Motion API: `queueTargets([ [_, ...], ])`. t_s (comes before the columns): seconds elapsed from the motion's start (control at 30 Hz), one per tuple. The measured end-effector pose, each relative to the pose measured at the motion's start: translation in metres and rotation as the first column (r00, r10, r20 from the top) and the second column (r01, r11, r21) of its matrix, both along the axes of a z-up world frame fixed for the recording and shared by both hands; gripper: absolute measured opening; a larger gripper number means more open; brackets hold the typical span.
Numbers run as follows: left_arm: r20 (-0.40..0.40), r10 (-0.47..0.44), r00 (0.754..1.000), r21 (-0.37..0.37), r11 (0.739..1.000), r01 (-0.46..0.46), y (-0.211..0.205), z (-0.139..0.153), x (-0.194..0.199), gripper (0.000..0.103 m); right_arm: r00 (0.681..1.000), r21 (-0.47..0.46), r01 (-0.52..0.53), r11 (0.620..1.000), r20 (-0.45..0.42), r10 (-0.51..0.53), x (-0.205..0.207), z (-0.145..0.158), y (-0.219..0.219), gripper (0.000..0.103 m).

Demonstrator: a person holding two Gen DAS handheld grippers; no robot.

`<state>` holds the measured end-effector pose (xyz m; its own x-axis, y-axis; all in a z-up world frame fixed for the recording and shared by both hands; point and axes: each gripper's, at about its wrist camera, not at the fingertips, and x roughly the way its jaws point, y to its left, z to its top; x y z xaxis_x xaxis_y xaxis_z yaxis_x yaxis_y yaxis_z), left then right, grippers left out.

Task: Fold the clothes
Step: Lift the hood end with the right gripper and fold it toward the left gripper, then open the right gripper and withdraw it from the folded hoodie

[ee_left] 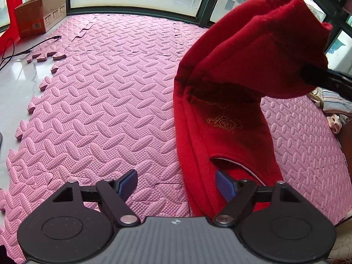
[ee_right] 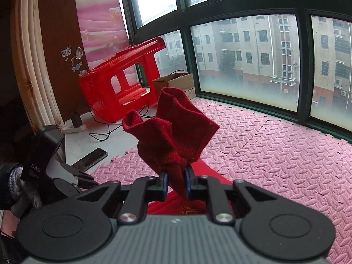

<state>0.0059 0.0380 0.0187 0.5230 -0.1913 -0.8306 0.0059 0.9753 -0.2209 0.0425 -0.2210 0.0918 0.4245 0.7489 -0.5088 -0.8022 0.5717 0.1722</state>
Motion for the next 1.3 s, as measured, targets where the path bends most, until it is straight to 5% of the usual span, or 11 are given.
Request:
queueTargets([
  [0.23, 0.015, 0.05, 0.999, 0.01, 0.999, -0.051, 0.019, 0.002, -0.012, 0.08, 0.992, -0.111, -0.063, 0.992, 0.105, 0.074, -0.061, -0.034, -0.005, 0.016],
  [0.53, 0.04, 0.063, 0.997, -0.004, 0.998, -0.063, 0.032, 0.006, -0.022, 0.08, 0.989, -0.239, -0.102, 0.966, 0.085, 0.125, -0.107, -0.047, -0.02, 0.038],
  [0.87, 0.153, 0.039, 0.987, -0.027, 0.999, -0.035, 0.028, 0.037, -0.014, 0.08, 0.998, -0.069, 0.066, 0.995, 0.013, -0.066, -0.079, 0.002, -0.017, 0.041],
  [1.1, 0.277, -0.054, 0.959, -0.079, 0.994, 0.078, -0.005, 0.069, -0.008, 0.08, 0.998, -0.153, 0.065, 0.986, -0.006, -0.067, -0.071, -0.032, 0.022, 0.041],
  [1.3, 0.29, -0.153, 0.945, -0.119, 0.974, 0.194, -0.048, 0.059, 0.007, 0.075, 0.995, -0.168, 0.096, 0.981, 0.008, -0.096, -0.086, -0.057, 0.026, 0.045],
])
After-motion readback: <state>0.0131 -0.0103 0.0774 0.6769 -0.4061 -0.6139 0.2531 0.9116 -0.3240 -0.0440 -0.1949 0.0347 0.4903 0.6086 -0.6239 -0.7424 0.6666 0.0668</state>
